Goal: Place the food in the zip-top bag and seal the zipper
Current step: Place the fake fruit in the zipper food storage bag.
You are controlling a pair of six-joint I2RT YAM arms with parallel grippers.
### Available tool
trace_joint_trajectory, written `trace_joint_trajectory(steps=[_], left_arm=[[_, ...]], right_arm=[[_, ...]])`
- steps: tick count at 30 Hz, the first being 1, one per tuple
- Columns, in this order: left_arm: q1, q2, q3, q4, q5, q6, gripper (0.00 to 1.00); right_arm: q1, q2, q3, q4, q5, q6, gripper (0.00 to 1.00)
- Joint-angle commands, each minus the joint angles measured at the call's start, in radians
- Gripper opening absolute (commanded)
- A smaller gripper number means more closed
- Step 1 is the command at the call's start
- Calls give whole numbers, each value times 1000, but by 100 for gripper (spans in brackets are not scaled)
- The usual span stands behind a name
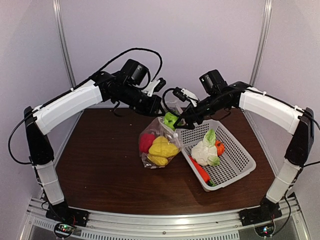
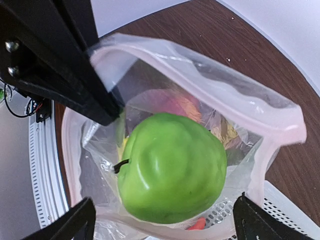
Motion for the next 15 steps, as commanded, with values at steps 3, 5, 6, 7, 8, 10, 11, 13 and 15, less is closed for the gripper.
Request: trace_joint_trajectory(steps=[3,5,6,7,8,10,11,13,15], left_arm=[[12,-29,-40,70,-1,-6,0],[19,-30,-52,70,-8,-5,0],[22,-31,-55,71,-16,-3,0],[24,-32,-59,71,-32,0,0],[30,-34,-66,73,-48,3,0],[45,-37,-79,75,-57,-5,0],[48,-41,-78,76,-46,-6,0],[50,-58,-105,116,-40,3,0],[61,-51,-110,89,-121,1,0]], right_arm=[[9,-62,121,-127,-17,-41,100],[-8,-106,122,-140,-15,-44,100],[-23,-134,108,-136,-11,-42,99],[-43,-159,85,-129,0,-41,99],[-66,-184,55,-115,13,-38,98],[-131,-225,-49,-69,56,-25,96],[-160,-236,-95,-52,99,-28,95],[-194,-238,-174,-55,204,-63,94],[-218,-236,-265,-54,262,-98,95]])
